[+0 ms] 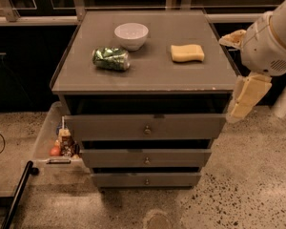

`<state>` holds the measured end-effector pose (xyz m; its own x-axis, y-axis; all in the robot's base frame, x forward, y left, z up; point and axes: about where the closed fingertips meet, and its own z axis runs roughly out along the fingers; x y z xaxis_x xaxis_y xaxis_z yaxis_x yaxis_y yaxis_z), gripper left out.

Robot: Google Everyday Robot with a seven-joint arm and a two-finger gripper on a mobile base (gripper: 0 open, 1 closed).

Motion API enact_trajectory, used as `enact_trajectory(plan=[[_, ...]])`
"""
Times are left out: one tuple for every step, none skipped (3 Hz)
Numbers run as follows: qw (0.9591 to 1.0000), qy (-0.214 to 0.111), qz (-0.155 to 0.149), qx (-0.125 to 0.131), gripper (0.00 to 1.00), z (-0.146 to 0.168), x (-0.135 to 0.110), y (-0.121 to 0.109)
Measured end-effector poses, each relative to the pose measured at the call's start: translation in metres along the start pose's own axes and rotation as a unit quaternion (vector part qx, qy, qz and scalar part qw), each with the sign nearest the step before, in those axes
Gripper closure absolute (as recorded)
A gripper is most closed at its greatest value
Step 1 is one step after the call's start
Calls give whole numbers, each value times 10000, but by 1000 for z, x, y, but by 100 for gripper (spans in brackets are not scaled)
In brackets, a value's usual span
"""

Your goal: Open top drawer

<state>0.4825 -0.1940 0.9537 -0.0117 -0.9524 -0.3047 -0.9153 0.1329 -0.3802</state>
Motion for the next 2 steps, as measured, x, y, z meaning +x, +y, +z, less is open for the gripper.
enact_trajectory(plan=[[9986,-528,-86,-17,0,29,3,0],[9986,-529,-85,-19,0,29,3,0]])
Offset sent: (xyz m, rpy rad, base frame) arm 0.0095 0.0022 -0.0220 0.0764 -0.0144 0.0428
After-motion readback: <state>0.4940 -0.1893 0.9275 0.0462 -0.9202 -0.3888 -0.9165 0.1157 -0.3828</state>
